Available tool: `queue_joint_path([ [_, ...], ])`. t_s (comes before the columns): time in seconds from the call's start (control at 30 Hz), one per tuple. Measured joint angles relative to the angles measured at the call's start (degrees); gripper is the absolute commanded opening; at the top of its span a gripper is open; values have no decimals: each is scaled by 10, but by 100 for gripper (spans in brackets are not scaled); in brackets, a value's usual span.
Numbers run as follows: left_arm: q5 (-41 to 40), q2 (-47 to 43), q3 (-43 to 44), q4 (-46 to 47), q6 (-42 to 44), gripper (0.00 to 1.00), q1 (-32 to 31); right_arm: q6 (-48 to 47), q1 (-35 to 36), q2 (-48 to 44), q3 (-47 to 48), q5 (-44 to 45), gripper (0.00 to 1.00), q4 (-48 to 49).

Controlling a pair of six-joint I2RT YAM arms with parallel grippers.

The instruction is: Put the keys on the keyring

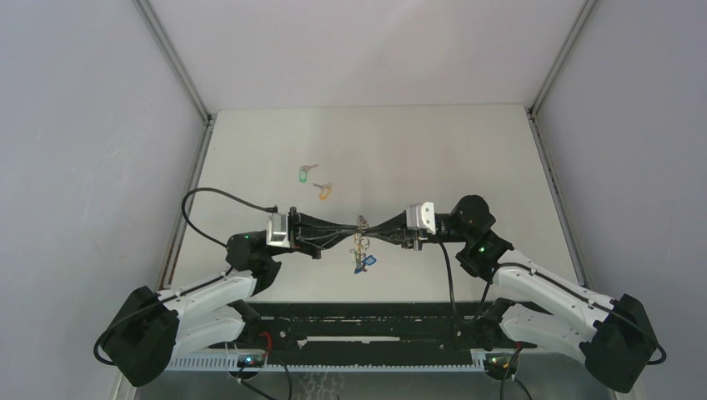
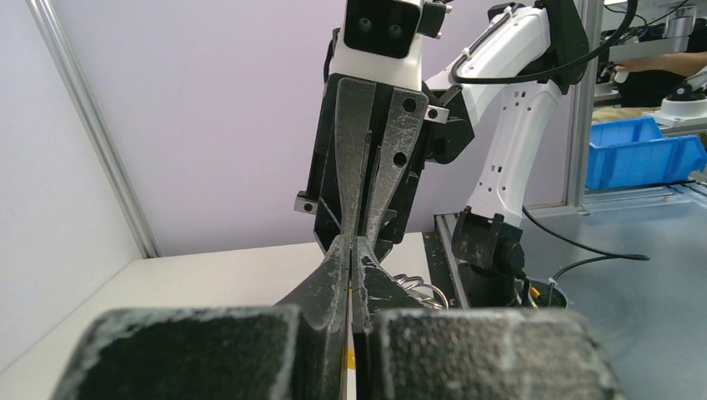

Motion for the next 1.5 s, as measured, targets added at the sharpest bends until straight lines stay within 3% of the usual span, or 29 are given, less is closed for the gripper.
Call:
queue_joint_path([
  [1.5, -27, -12, 0, 0, -4, 0, -1, -26, 15, -9, 0, 55, 0, -22],
])
